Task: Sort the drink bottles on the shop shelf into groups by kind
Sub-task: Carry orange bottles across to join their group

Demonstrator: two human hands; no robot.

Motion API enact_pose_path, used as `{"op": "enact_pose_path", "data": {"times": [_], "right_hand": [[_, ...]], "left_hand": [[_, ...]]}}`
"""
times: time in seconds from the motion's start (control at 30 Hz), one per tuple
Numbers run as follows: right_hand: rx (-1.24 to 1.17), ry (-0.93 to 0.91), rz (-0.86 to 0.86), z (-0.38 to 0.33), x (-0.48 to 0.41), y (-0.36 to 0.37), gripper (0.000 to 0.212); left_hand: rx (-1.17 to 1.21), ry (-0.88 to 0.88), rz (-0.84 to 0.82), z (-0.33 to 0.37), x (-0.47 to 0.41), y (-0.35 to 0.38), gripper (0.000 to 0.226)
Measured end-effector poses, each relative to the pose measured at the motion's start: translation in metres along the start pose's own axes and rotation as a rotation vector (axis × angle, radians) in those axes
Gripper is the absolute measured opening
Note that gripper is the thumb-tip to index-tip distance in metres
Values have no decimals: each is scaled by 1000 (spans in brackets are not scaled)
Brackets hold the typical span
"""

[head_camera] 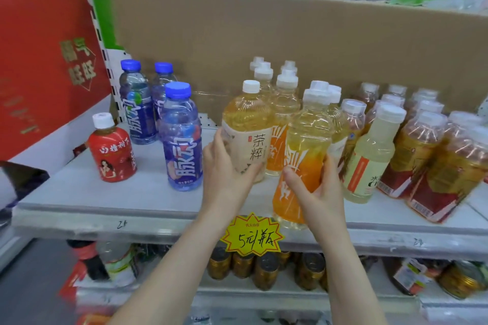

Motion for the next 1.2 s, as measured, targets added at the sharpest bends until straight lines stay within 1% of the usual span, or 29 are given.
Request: {"op": "enact_pose_path", "data": {"times": [0.1, 0.17, 0.23, 0.3, 0.4, 0.47, 0.53, 0.6, 0.63, 0.7, 0.8, 0.87, 0.97, 1.1, 1.2], "right_hand": [[-14, 7, -1, 1, 0, -1, 78], [-9, 7, 6, 1, 1, -5, 75], [-3, 17, 8, 0, 1, -9, 63], [-5, 27, 6, -1, 1, -13, 54], [-6, 16, 25, -8, 4, -17, 61], [-23, 35, 62, -9, 9, -23, 59], [-55, 58, 111, -8, 18, -31, 63], [-70, 75, 163, -10, 28, -40, 71], [-85, 84, 182, -9, 34, -46, 71], [-118, 106, 203, -8, 46, -56, 61], [-124, 162, 247, 1, 64, -74, 44], [-132, 204, 280, 11, 75, -90, 45], [-128, 234, 309, 26, 91, -116, 43], [-116, 283, 362, 46, 106, -163, 51], [-112, 291, 384, 60, 113, -209, 48]], "left_hand": [[57, -55, -73, -12, -20, 6, 115], [136, -78, -107, -18, -31, 11, 107], [177, -97, -120, -24, -36, 12, 96], [214, -96, -92, -28, -36, 11, 92], [264, -66, -5, -25, -23, -3, 87], [385, -47, 13, -15, -10, -13, 83], [565, -50, 0, -3, 3, -22, 73], [712, -85, -57, 8, 15, -27, 66], [754, -107, -96, 12, 22, -28, 63], [806, -152, -148, 16, 36, -26, 57], [880, -232, -211, 18, 63, -12, 57], [906, -271, -254, 21, 81, 1, 57], [899, -276, -317, 30, 102, 23, 50], [886, -258, -388, 55, 129, 64, 61], [890, -261, -436, 79, 153, 108, 61]]}}
Point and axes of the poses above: each hand's wrist, its own x-axis away from the middle knuckle, its own y-axis out of the palm, z = x × y, the point moved 7 cm from there along -x, towards the middle knuckle, and after that the axes turned 8 degrees about y, right-handed, at the moved point
